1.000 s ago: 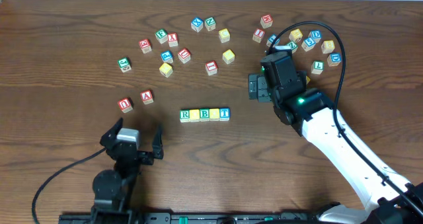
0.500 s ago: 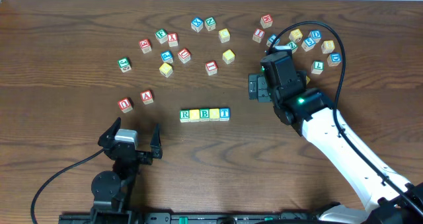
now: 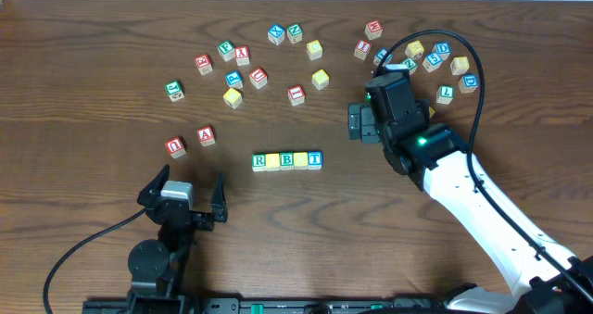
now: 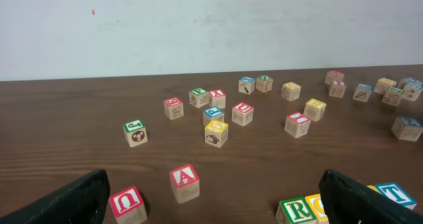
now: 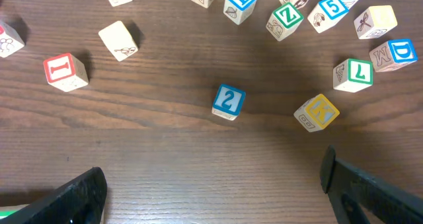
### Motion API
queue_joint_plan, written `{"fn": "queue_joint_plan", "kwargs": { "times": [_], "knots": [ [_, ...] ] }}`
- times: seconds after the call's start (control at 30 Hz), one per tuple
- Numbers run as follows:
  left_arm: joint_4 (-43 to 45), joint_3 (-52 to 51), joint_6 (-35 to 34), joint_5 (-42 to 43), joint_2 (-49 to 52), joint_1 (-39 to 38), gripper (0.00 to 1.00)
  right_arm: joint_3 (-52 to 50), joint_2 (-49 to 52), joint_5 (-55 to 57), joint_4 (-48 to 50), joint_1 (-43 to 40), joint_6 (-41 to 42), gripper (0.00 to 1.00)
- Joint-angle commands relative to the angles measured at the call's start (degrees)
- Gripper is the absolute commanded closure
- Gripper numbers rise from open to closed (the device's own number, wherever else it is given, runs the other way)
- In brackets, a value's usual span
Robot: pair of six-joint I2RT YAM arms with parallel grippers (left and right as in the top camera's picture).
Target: Spell out ROBOT
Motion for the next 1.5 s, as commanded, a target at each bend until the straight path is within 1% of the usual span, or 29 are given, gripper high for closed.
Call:
{"fn": "queue_joint_plan", "kwargs": {
  "times": [0.0,0.33,0.47,0.5,0.6,0.73,0.8,0.9,1.03,1.13,1.3,1.47],
  "knots": [
    [-2.43,-0.59,-0.07,1.86,-0.33,0.35,0.01,0.66,-0.31,0.63,-0.04,0.2,-0.66,0.01],
    [-2.43,-0.59,-0.07,1.86,-0.33,0.35,0.01,0.66,-0.31,0.72,-0.13,0.17,-0.68,0.01],
    [-2.43,-0.59,-0.07,1.86,-0.33,0.35,0.01,-0.07,-3.02,3.32,2.78,0.02,-0.61,0.01],
    [-2.43,-0.59,-0.07,1.86,-0.33,0.35,0.0,-0.96,-4.09,3.54,5.46,-0.09,-0.63,0.01],
    [-2.43,-0.59,-0.07,1.86,-0.33,0.35,0.01,-7.43,-9.44,3.72,17.86,-0.5,-0.68,0.01],
    [-2.43,-0.61,-0.07,1.86,-0.33,0.35,0.01,-22.21,-18.4,3.65,37.92,-1.88,-0.66,0.01],
    [-2.43,-0.59,-0.07,1.86,-0.33,0.35,0.01,-29.57,-22.73,3.67,46.45,-3.02,-0.7,0.01],
    [-2.43,-0.61,-0.07,1.86,-0.33,0.35,0.01,-38.58,-29.35,3.21,52.76,-5.75,-0.68,0.01],
    [-2.43,-0.61,-0.07,1.86,-0.33,0.35,0.0,-45.72,-36.3,1.64,53.16,-9.46,-1.07,0.01],
    [-2.43,-0.59,-0.07,1.86,-0.33,0.35,0.01,-49.83,-41.31,-0.31,53.18,-11.63,-3.69,0.01],
    [-2.43,-0.59,-0.07,1.86,-0.33,0.35,0.01,-54.36,-48.02,-4.44,53.16,-14.4,-8.68,0.01],
    [-2.43,-0.61,-0.07,1.86,-0.33,0.35,0.01,-58.21,-53.02,-6.36,53.11,-15.85,-11.19,0.01]
  ]
}}
